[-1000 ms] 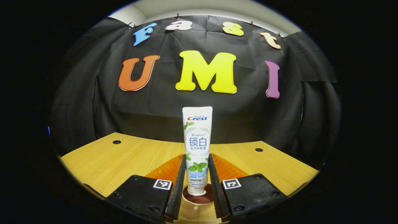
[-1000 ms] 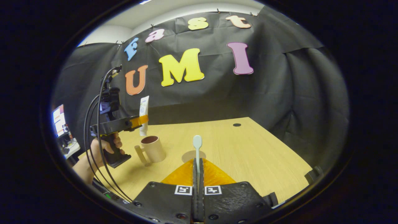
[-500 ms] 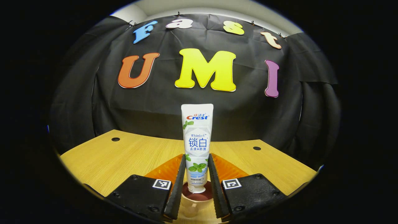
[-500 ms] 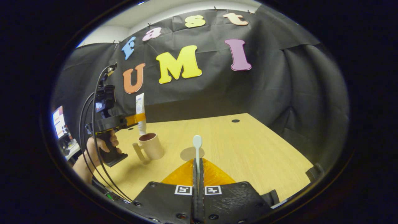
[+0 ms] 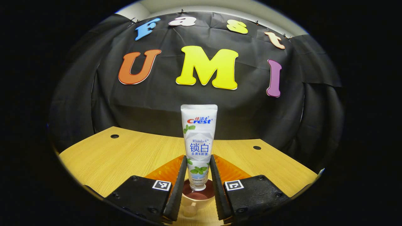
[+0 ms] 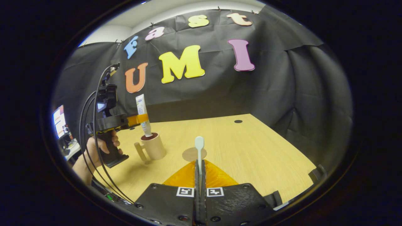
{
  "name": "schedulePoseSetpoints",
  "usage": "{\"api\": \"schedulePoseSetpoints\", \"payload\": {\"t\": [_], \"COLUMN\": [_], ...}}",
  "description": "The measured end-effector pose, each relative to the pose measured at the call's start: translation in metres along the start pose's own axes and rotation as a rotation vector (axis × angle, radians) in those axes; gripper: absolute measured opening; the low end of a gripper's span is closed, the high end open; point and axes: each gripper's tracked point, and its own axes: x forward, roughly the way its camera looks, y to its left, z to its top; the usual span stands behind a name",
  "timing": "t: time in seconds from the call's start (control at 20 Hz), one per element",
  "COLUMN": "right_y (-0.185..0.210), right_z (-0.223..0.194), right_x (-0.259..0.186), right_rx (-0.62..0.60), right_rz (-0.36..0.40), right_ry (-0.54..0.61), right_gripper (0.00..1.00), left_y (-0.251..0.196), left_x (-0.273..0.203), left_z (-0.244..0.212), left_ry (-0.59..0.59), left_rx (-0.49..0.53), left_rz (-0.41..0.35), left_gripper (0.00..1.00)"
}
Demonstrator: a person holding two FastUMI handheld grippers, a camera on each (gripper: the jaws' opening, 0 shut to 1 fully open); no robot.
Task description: Put the toothbrush and toothpaste on the desktop into the cup, then pick up the cup and place it on the coaster on the desktop.
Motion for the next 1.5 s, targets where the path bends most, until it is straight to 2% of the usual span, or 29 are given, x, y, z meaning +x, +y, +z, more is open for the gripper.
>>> {"api": "schedulePoseSetpoints", "payload": {"t": [0.15, 0.25, 0.4, 0.8, 1.1, 1.35, 1.5], "right_y": [0.0, 0.004, 0.017, 0.118, 0.21, 0.262, 0.269], "right_z": [0.0, 0.002, 0.014, 0.075, 0.116, 0.137, 0.143], "right_x": [0.0, 0.001, 0.01, 0.057, 0.085, 0.108, 0.139], "right_rx": [-0.004, -0.006, -0.031, -0.115, -0.096, -0.111, -0.139], "right_rz": [0.003, 0.013, 0.054, 0.28, 0.467, 0.535, 0.497], "right_ry": [-0.004, -0.008, -0.033, -0.144, -0.252, -0.355, -0.392], "right_gripper": [0.0, 0.0, 0.0, 0.0, 0.0, 0.0, 0.0], "left_y": [0.005, 0.002, 0.012, 0.07, 0.117, 0.135, 0.138], "left_x": [-0.001, -0.002, -0.01, -0.058, -0.089, -0.088, -0.083], "left_z": [0.01, 0.009, 0.013, 0.032, 0.024, 0.017, 0.017], "left_ry": [-0.034, -0.029, -0.042, -0.105, -0.092, -0.071, -0.071], "left_rx": [0.004, 0.019, 0.03, 0.063, 0.043, 0.024, 0.013], "left_rz": [0.015, 0.007, 0.028, 0.142, 0.209, 0.217, 0.213], "left_gripper": [0.49, 0.57, 0.99, 1.0, 1.0, 1.0, 1.0]}}
